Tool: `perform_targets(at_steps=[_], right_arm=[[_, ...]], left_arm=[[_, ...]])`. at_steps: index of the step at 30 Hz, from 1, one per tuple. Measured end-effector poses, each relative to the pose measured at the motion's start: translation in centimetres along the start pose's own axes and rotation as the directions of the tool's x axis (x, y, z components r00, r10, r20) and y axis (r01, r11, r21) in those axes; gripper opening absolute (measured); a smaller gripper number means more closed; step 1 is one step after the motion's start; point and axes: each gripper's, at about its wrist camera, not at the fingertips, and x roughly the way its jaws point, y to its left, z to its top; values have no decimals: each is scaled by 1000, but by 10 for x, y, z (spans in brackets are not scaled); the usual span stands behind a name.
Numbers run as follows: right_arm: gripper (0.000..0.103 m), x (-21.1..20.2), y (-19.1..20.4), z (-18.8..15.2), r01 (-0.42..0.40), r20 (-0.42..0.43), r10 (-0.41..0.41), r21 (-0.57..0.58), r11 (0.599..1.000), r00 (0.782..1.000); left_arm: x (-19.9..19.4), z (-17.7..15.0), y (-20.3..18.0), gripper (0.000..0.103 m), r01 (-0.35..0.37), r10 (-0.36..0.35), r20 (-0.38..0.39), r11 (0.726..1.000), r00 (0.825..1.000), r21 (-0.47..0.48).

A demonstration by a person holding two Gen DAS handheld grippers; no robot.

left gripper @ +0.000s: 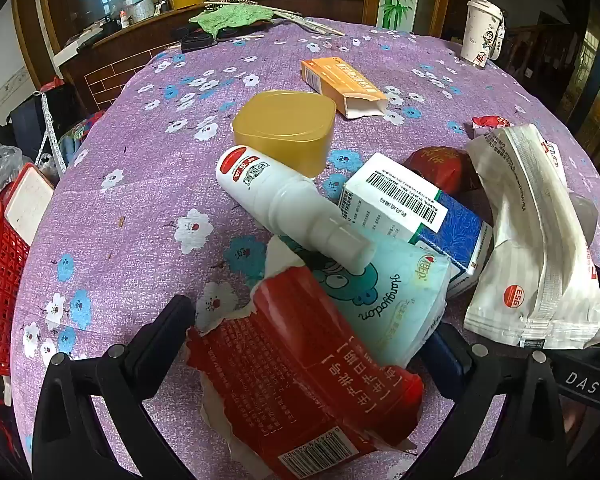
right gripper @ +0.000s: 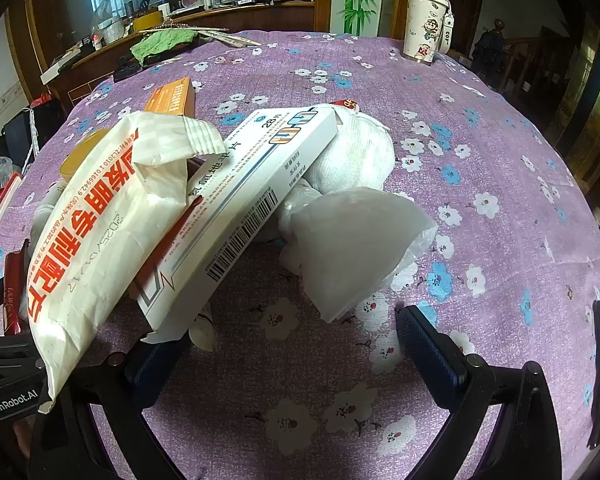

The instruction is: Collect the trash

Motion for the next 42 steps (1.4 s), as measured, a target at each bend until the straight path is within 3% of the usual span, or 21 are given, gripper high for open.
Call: perform_targets(at_steps=[5,8,13,18,22,23,24,26,29,33,36,39,42], right_arm=[[103,0,1,0,-2,2,2,-4,1000,1000],[103,-3,-2,0,-33,-54,33,-10,999,998],[103,-43,-7,-13,-54,-3,54,-48,997,999],[103,-96,-12,-37,-42,95,49,-73,996,994],[103,-140,-2,-57,-30,242,46,-68,997,969],[103,-152,0,-65,-22,307,37,-49,999,951],[103,-158,2,-68,-7,347,20,-37,999,938],[103,-166,7,-74,47,424,-38,-11,999,905],[102,-170,9,-83,20,458,-32,30,999,888],[102,-173,17,-92,50,500,-68,49,998,863],[102,-165,18,-96,47,478,-62,45,998,876],[102,-161,16,-98,34,471,-54,51,998,880],[97,-167,15,-104,22,510,-54,67,997,858]], left_arm=[[-2,1,2,103,4,-4,-33,1000,999,2],[-19,-3,11,103,36,-36,-32,999,999,-2],[-65,-22,17,103,38,-40,44,998,998,59],[-108,-53,27,103,40,-54,177,996,983,78],[-141,-74,27,103,-30,9,372,998,928,51],[-148,-79,26,103,-52,30,420,998,907,40],[-158,-86,27,103,-81,61,482,996,874,21],[-168,-91,26,103,-112,96,547,994,831,-5],[-175,-100,32,103,-118,108,590,993,800,-22],[-170,-103,36,103,-111,104,567,994,817,-21],[-161,-107,40,103,-93,95,534,995,840,-31],[-155,-112,42,103,-95,104,525,994,845,-46],[-152,-115,43,103,-97,111,532,994,840,-53]])
